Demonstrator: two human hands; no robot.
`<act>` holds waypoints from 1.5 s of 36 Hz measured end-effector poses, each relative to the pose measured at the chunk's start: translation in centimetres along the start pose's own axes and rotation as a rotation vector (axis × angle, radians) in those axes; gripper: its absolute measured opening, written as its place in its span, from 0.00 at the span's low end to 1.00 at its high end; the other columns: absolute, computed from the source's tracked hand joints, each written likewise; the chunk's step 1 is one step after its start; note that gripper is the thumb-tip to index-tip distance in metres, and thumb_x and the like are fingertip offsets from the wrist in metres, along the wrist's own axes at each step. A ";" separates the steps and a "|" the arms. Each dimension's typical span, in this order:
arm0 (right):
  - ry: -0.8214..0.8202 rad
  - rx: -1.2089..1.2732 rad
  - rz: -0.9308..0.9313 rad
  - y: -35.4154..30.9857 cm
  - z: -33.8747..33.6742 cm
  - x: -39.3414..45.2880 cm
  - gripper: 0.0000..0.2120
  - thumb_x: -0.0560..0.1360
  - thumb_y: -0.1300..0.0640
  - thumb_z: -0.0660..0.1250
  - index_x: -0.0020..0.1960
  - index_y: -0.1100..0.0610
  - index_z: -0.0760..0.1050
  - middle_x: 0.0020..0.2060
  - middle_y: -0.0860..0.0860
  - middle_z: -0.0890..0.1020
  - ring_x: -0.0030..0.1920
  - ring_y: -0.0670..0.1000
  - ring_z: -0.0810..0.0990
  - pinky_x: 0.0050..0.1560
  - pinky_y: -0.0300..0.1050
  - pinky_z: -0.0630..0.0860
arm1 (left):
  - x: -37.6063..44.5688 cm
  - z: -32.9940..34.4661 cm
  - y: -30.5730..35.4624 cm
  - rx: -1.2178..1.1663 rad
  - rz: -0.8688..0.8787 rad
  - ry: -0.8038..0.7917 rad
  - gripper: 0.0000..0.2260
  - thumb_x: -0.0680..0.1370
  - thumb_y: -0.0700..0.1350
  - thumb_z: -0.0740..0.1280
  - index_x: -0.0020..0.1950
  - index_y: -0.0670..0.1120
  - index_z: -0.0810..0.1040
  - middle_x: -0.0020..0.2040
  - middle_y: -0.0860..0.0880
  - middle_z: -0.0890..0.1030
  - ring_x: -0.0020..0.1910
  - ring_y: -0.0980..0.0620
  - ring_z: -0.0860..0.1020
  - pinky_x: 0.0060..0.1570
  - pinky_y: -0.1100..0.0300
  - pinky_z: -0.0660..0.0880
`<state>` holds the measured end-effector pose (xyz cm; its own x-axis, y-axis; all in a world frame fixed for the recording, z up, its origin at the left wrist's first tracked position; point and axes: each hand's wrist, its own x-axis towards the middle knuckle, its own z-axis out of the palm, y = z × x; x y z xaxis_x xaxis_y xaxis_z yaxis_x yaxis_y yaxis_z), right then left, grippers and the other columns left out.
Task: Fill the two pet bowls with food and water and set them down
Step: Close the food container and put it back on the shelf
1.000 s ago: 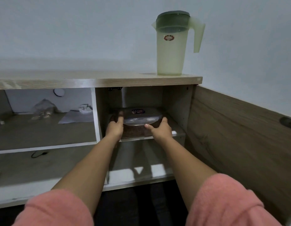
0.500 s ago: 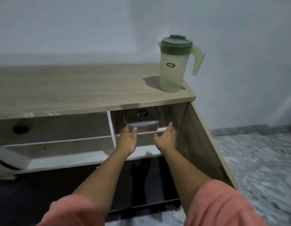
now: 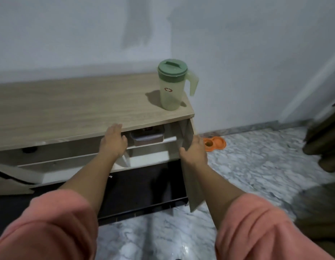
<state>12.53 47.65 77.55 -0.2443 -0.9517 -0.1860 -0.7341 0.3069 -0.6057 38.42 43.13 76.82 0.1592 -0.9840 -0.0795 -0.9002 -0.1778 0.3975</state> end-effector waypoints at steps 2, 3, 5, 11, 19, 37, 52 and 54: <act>-0.023 -0.038 0.029 0.7 -0.6 0.1 0.37 0.75 0.52 0.65 0.77 0.61 0.52 0.77 0.57 0.54 0.77 0.55 0.52 0.76 0.49 0.55 | 0.6 -0.3 -0.4 0.050 -0.022 -0.054 0.25 0.81 0.44 0.56 0.78 0.44 0.56 0.79 0.44 0.54 0.78 0.45 0.53 0.75 0.47 0.56; -0.038 -0.058 0.054 1.1 -0.8 0.1 0.37 0.75 0.51 0.64 0.77 0.62 0.51 0.77 0.57 0.53 0.77 0.56 0.51 0.76 0.50 0.55 | 0.9 -0.3 -0.6 0.070 -0.028 -0.078 0.25 0.81 0.44 0.56 0.78 0.44 0.56 0.79 0.44 0.53 0.78 0.45 0.52 0.75 0.46 0.56; -0.079 -0.084 0.130 1.7 -0.7 0.1 0.38 0.75 0.49 0.64 0.77 0.61 0.50 0.77 0.58 0.52 0.77 0.58 0.52 0.75 0.54 0.57 | 1.3 -0.4 -1.1 0.102 -0.054 -0.134 0.25 0.81 0.44 0.56 0.78 0.43 0.55 0.79 0.44 0.51 0.78 0.45 0.50 0.74 0.44 0.56; -0.153 0.027 0.322 2.5 0.6 0.0 0.38 0.74 0.48 0.64 0.77 0.60 0.51 0.72 0.62 0.62 0.71 0.63 0.65 0.68 0.59 0.66 | 2.5 -0.5 -2.5 0.203 -0.078 -0.273 0.27 0.82 0.46 0.55 0.79 0.45 0.49 0.80 0.46 0.46 0.79 0.45 0.47 0.74 0.40 0.53; -0.084 0.087 0.429 0.6 2.7 -0.6 0.30 0.74 0.57 0.64 0.73 0.63 0.58 0.65 0.63 0.72 0.63 0.64 0.73 0.60 0.55 0.72 | 4.5 -2.2 -5.8 0.299 -0.040 -0.399 0.29 0.82 0.47 0.54 0.80 0.46 0.43 0.80 0.48 0.42 0.79 0.46 0.45 0.75 0.41 0.51; -0.159 0.337 0.574 -8.0 11.0 1.0 0.26 0.81 0.53 0.57 0.74 0.63 0.58 0.66 0.63 0.72 0.65 0.63 0.72 0.56 0.48 0.71 | 6.8 -3.8 -7.6 0.302 -0.028 -0.606 0.33 0.82 0.40 0.55 0.78 0.42 0.35 0.78 0.44 0.35 0.78 0.44 0.39 0.77 0.51 0.44; -0.208 0.841 0.714 -9.2 19.1 8.0 0.23 0.78 0.47 0.60 0.68 0.57 0.66 0.55 0.58 0.74 0.62 0.62 0.74 0.66 0.59 0.70 | 6.4 -3.9 -6.8 0.346 -0.089 -0.599 0.35 0.80 0.36 0.54 0.78 0.45 0.34 0.78 0.47 0.34 0.78 0.46 0.36 0.76 0.52 0.41; -0.194 0.878 0.695 -10.2 18.7 8.1 0.20 0.79 0.49 0.60 0.67 0.58 0.67 0.54 0.59 0.75 0.57 0.60 0.75 0.65 0.59 0.72 | 6.4 -3.6 -6.8 0.353 -0.097 -0.596 0.36 0.79 0.35 0.54 0.78 0.45 0.33 0.78 0.48 0.33 0.78 0.46 0.36 0.77 0.51 0.42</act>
<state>29.93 36.63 67.77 -0.2670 -0.5877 -0.7638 0.2382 0.7277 -0.6432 47.06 38.03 76.90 0.0871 -0.7735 -0.6278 -0.9871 -0.1521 0.0505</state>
